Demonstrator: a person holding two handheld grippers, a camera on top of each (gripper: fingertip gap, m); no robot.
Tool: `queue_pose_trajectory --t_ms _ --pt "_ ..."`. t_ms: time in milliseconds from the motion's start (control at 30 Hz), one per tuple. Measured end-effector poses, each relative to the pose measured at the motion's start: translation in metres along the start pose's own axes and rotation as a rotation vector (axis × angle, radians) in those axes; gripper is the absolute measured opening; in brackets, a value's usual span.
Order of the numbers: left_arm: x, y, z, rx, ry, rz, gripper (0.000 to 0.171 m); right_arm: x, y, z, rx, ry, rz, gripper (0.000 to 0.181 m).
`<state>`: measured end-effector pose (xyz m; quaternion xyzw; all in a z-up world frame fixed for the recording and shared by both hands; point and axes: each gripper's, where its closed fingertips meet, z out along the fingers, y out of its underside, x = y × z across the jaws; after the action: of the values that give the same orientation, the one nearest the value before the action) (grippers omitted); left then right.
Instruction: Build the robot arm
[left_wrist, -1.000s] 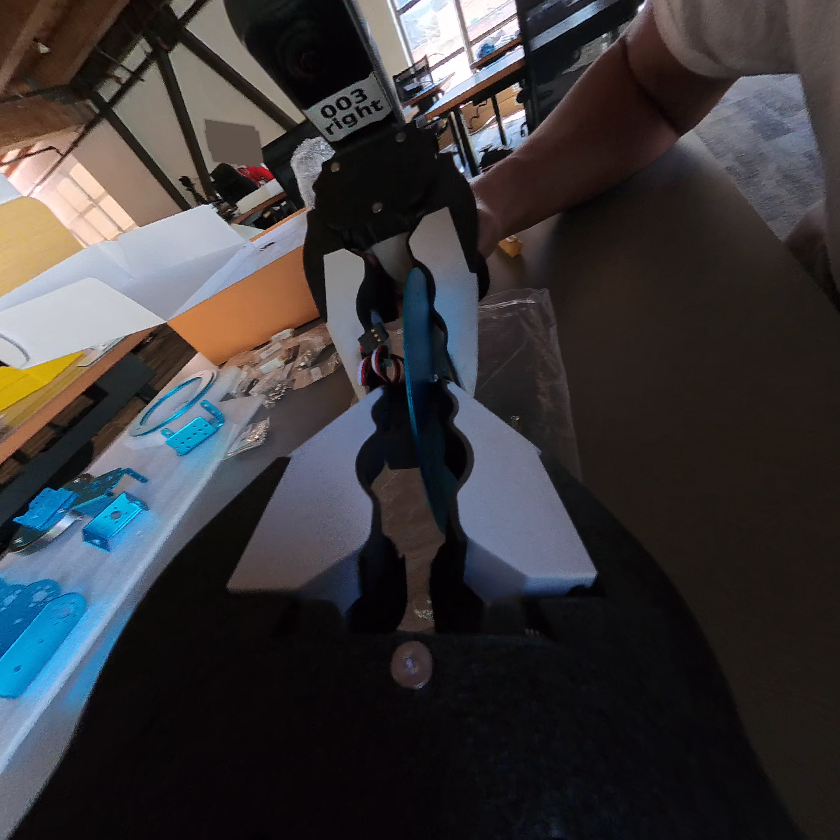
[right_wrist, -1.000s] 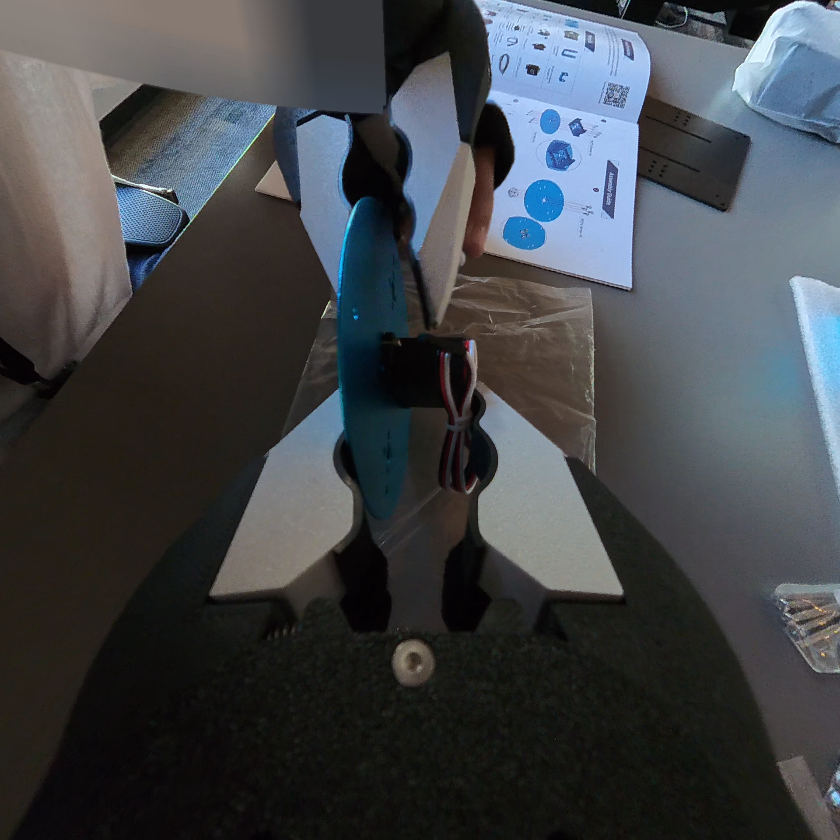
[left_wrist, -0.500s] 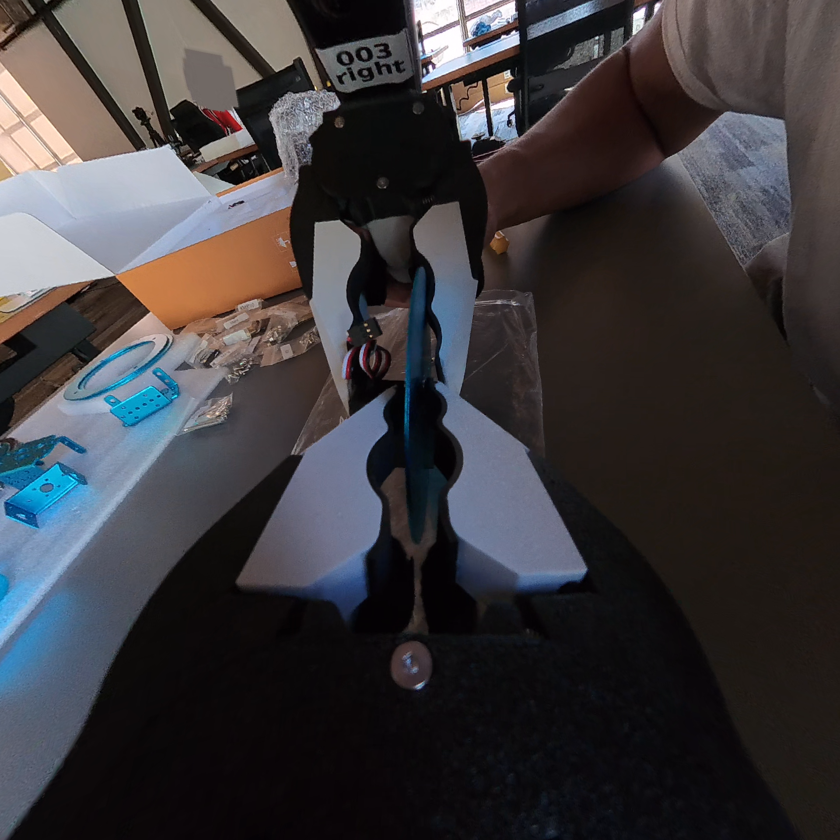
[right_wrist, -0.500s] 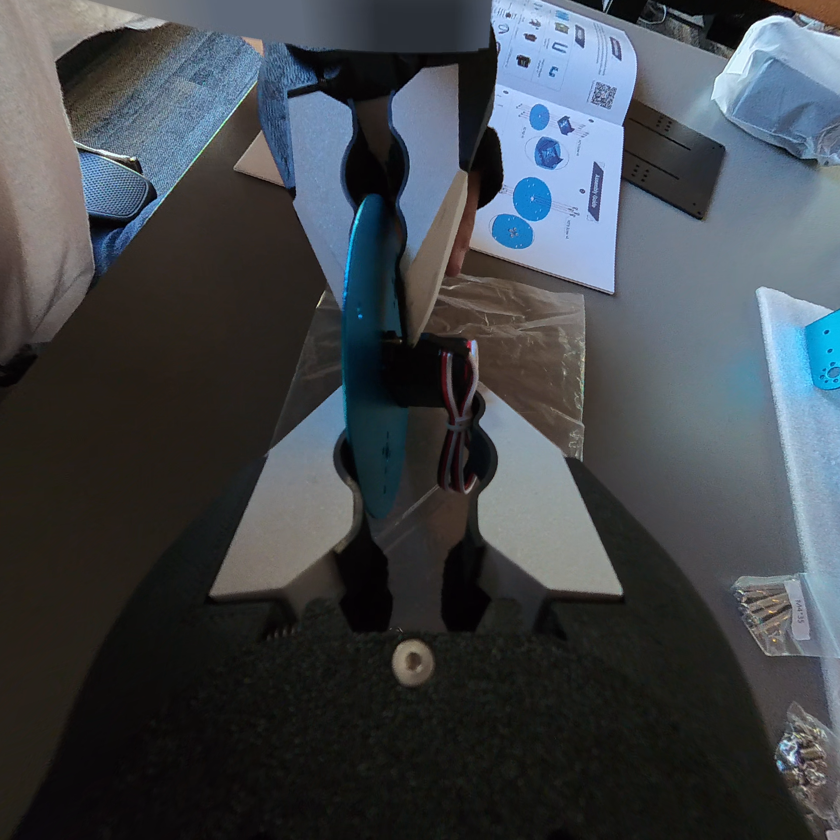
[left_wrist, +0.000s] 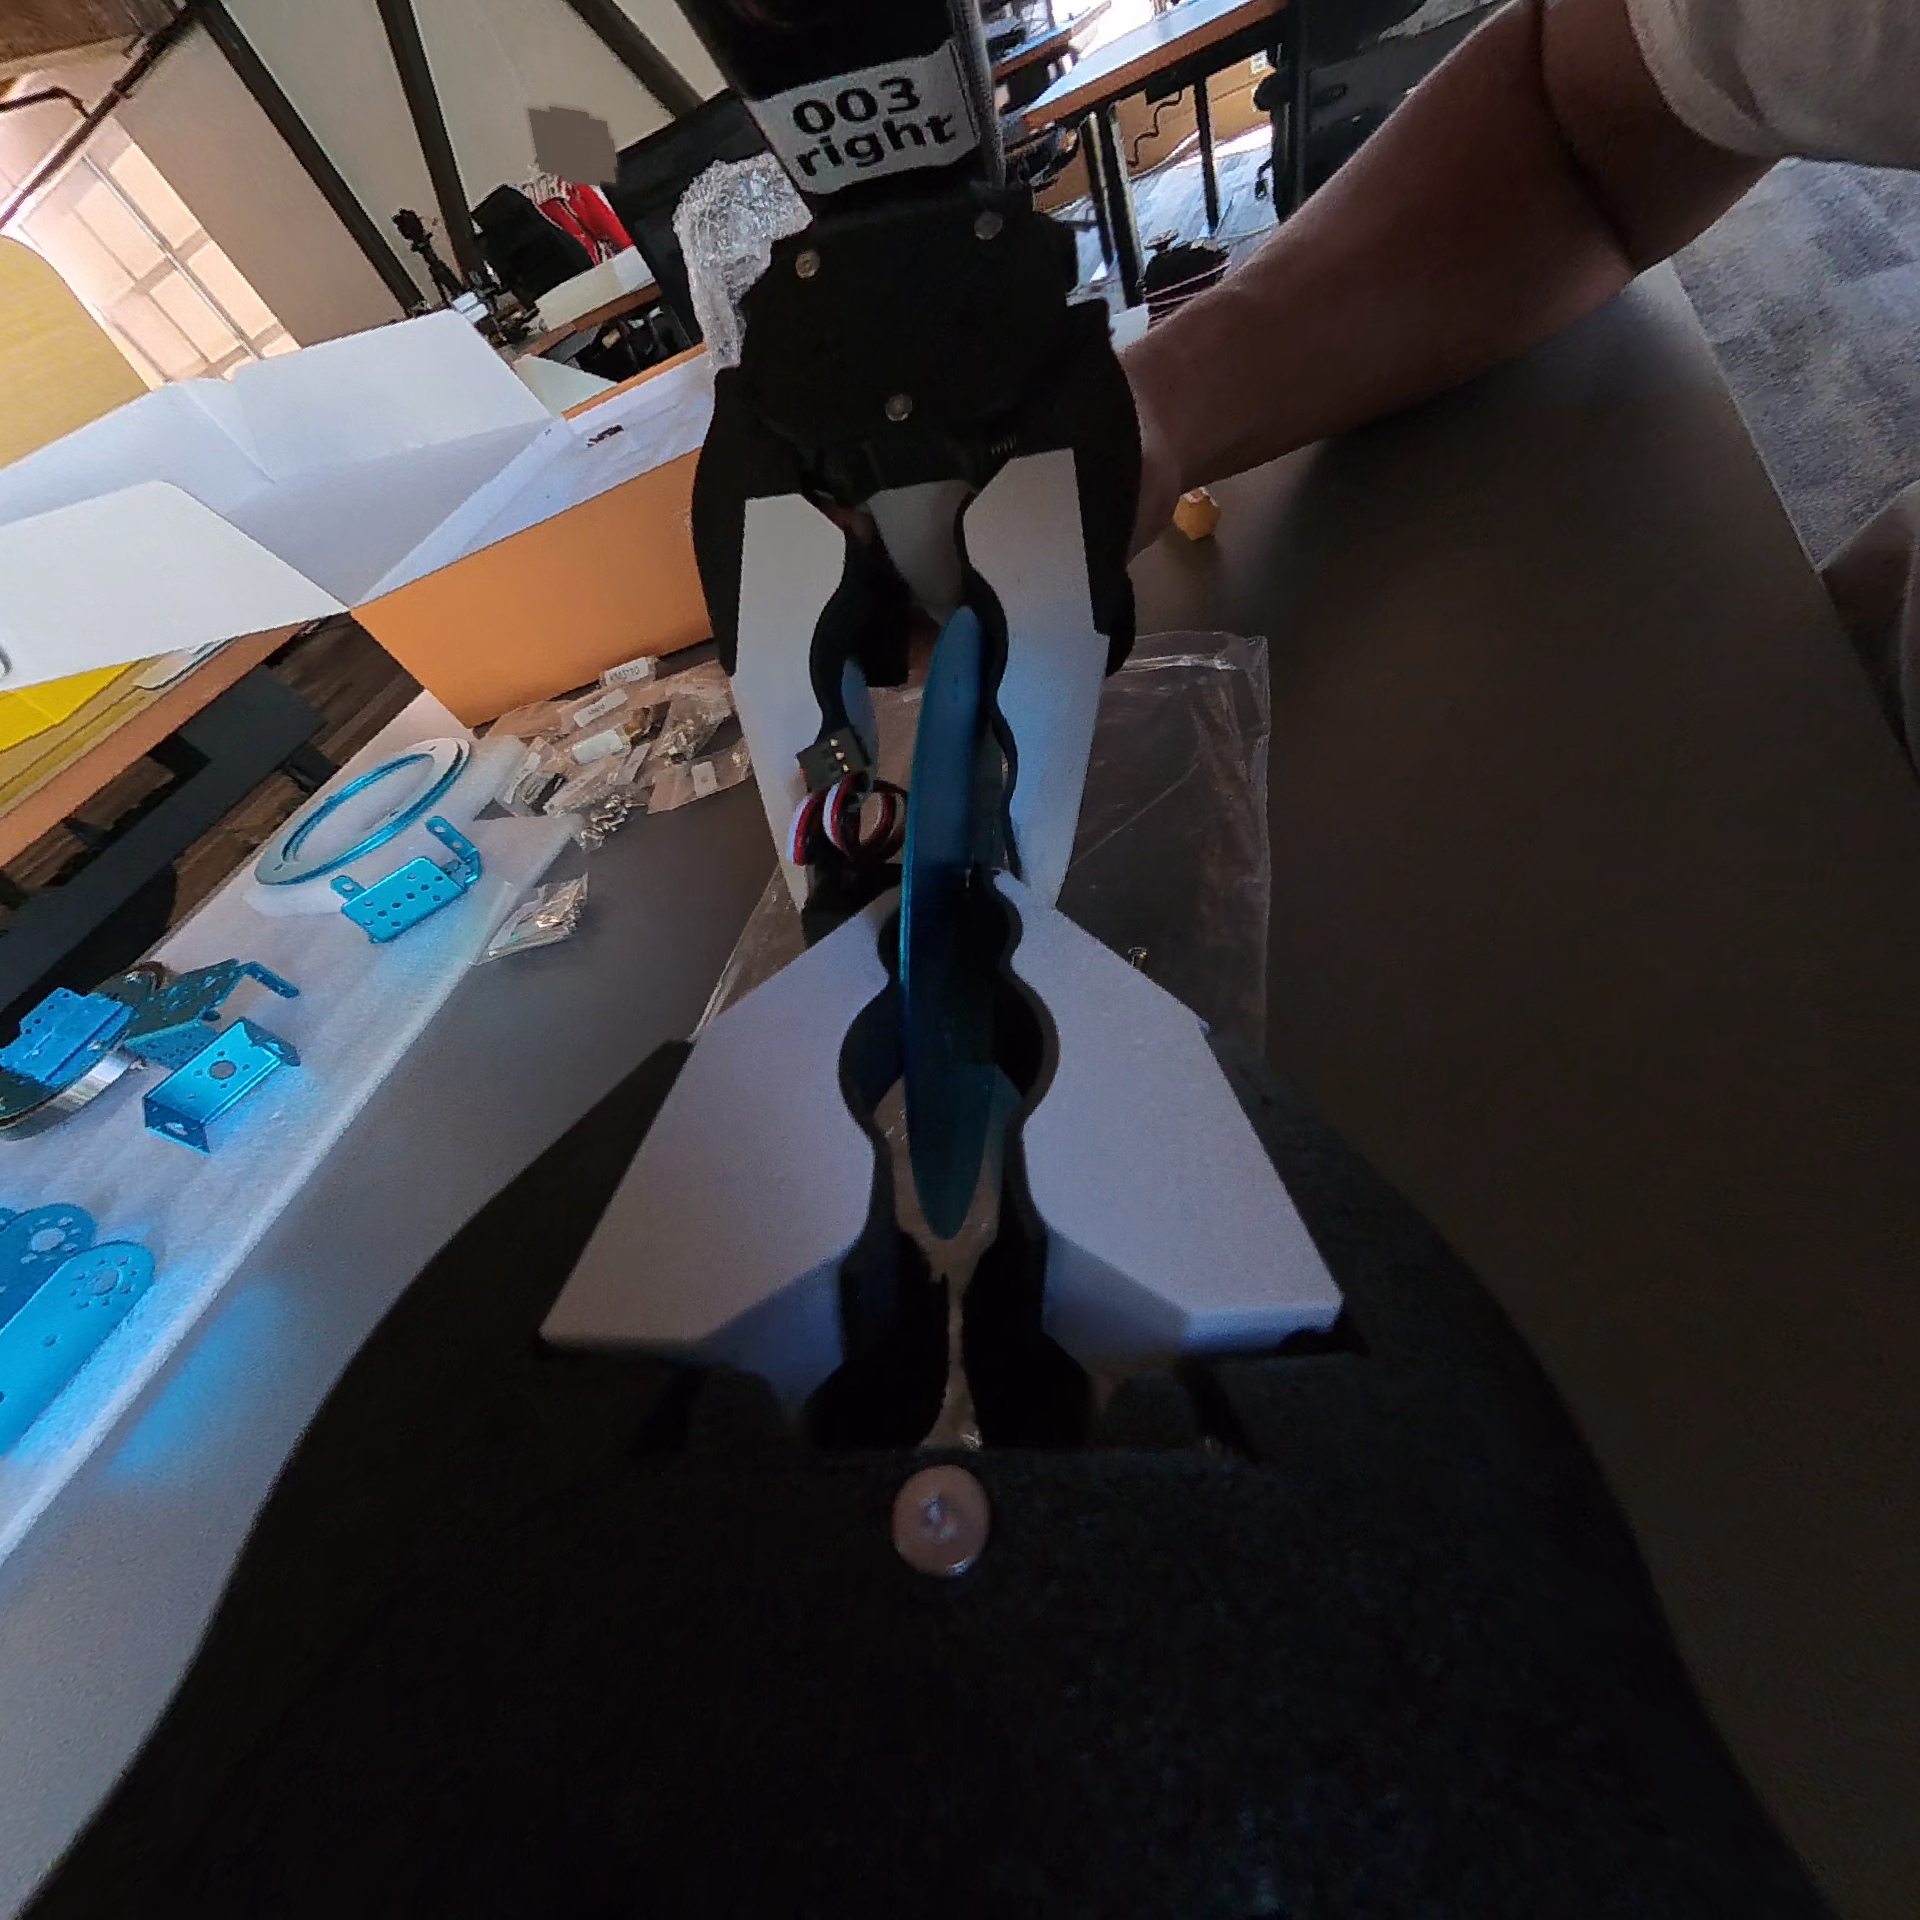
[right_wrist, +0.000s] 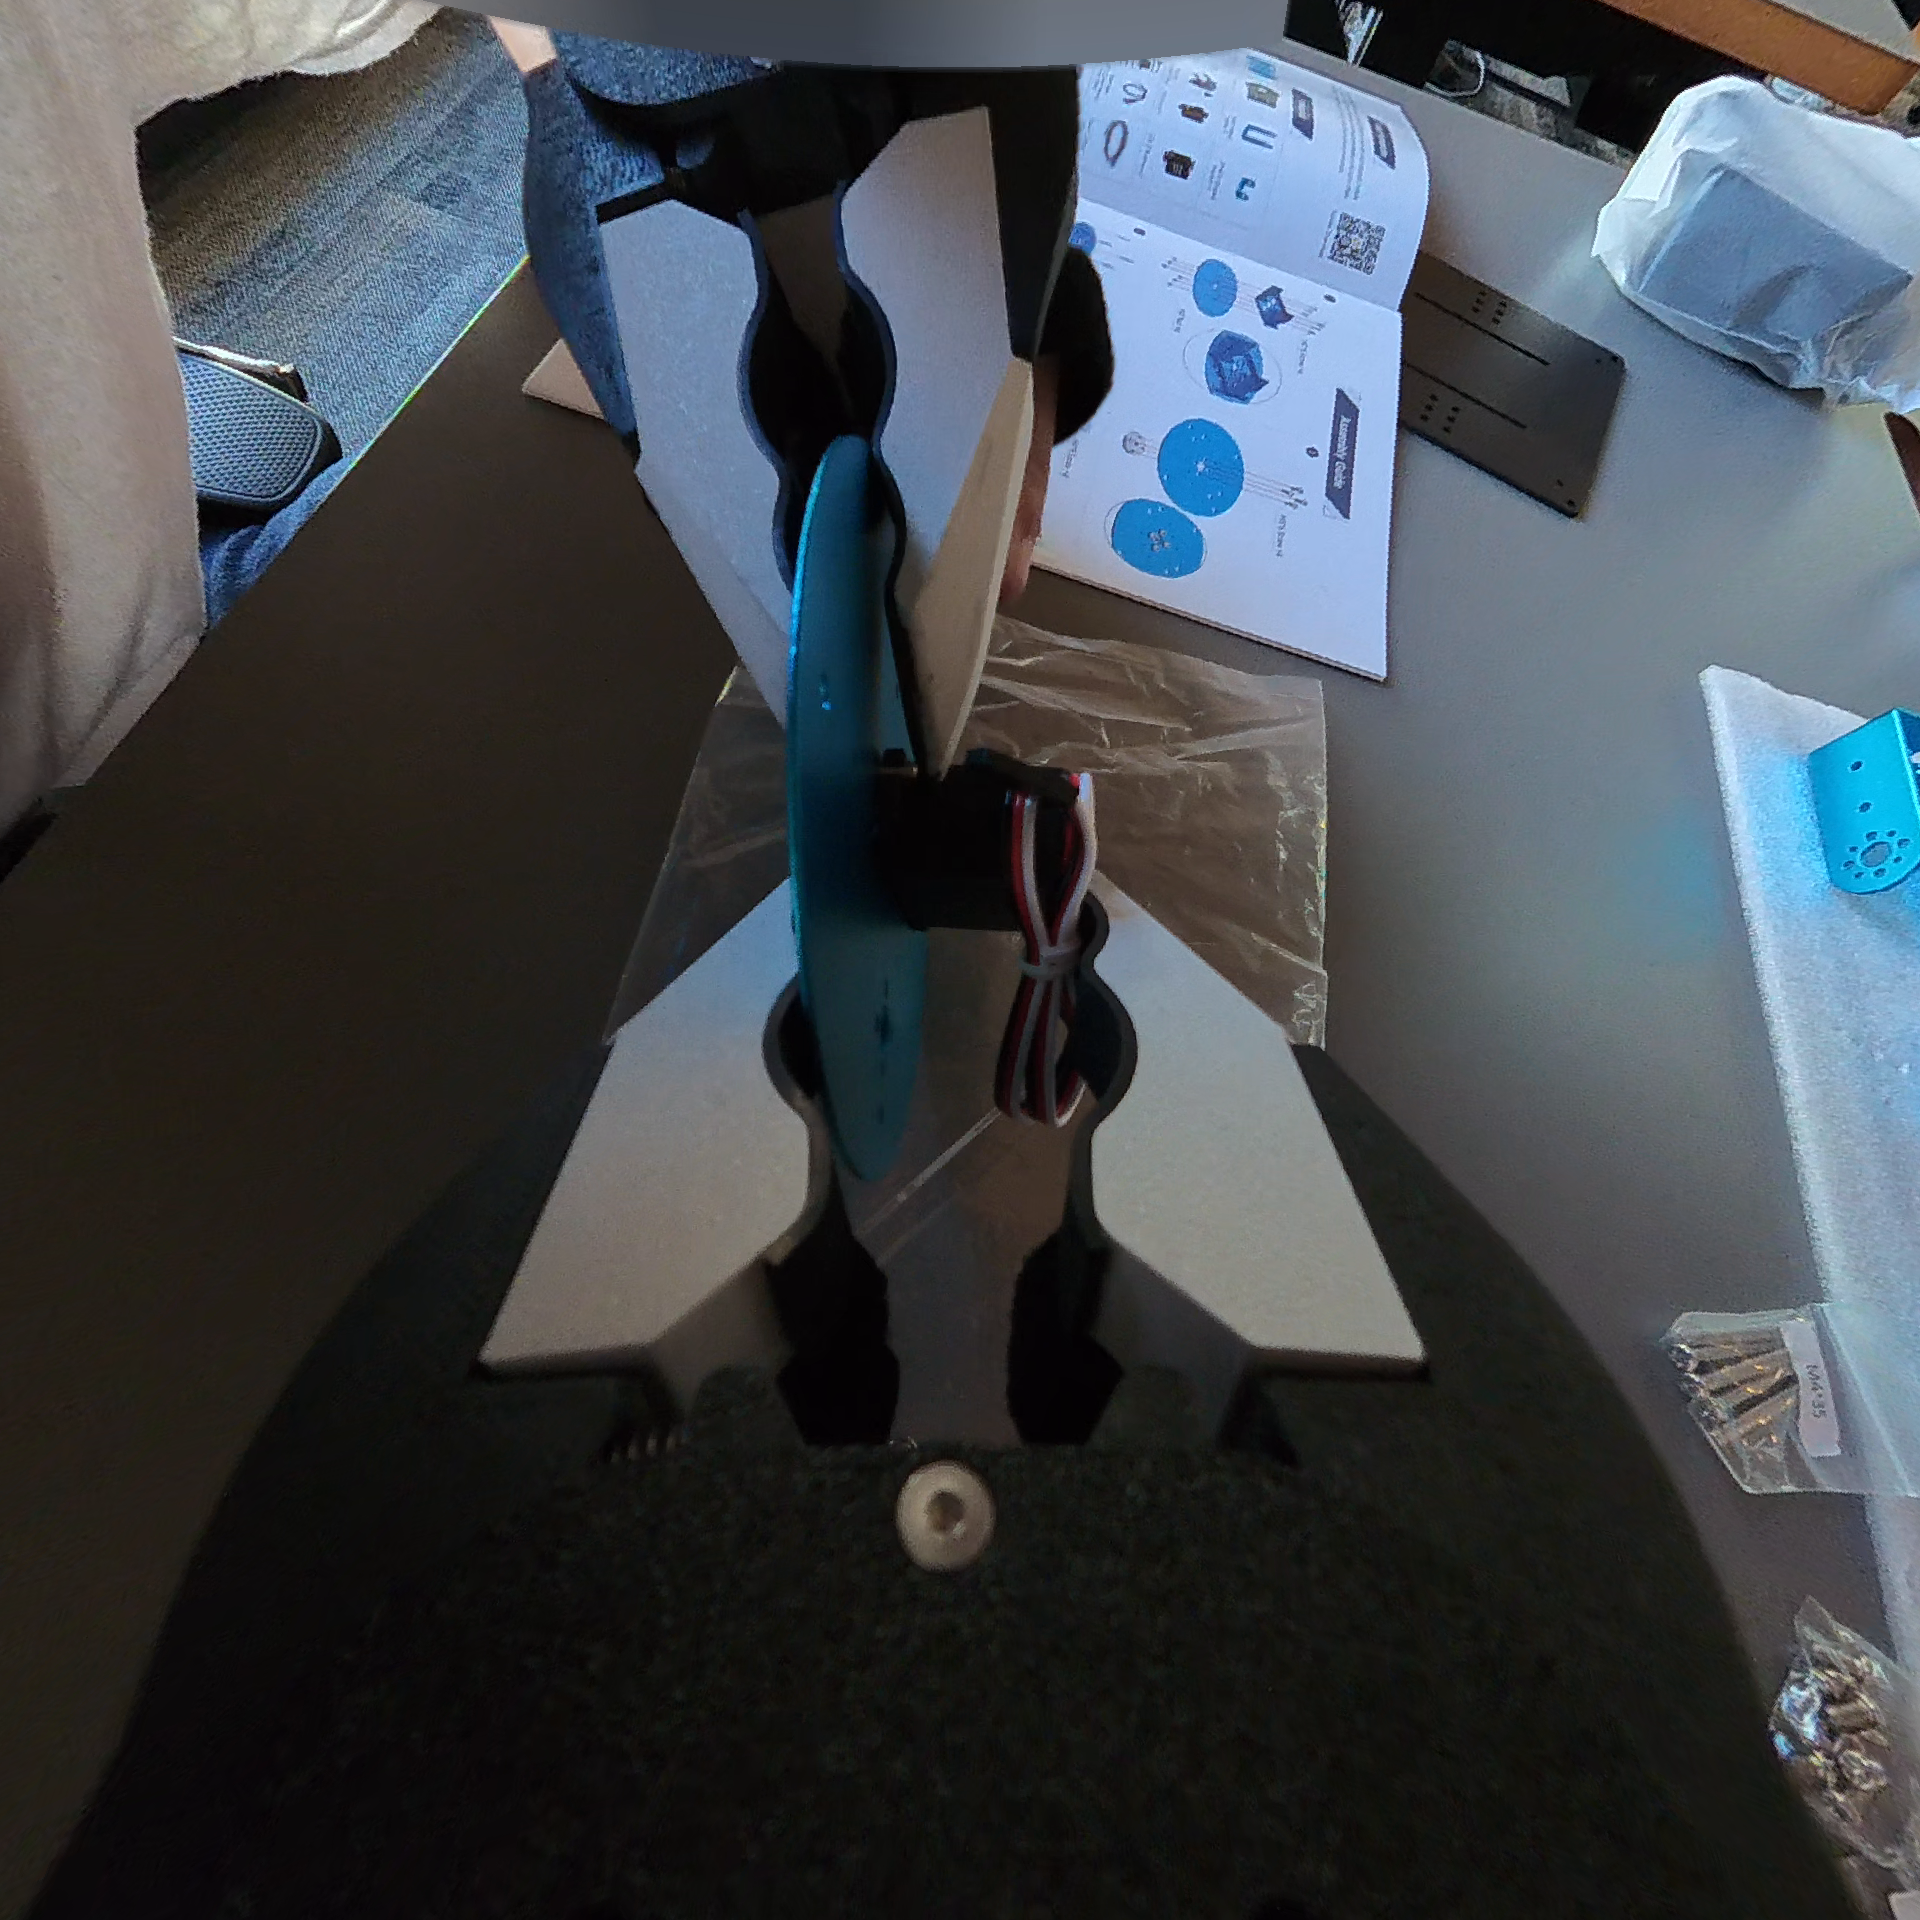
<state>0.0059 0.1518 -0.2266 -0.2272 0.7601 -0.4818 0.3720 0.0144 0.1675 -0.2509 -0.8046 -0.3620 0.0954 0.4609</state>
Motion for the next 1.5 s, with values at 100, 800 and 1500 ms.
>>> queue_pose_trajectory --t_ms 100,800,1500 --pt "0.000 0.000 0.001 -0.010 -0.018 0.006 0.009 0.000 0.000 0.000 -0.004 0.007 -0.007 0.042" --pt "-0.004 0.001 -0.001 0.007 0.012 -0.068 0.008 0.004 -0.013 -0.013 0.165 -0.086 0.165 0.040" --pt "0.004 -0.002 0.000 0.027 0.010 0.006 0.009 -0.015 -0.016 -0.010 0.149 -0.231 0.143 0.095"
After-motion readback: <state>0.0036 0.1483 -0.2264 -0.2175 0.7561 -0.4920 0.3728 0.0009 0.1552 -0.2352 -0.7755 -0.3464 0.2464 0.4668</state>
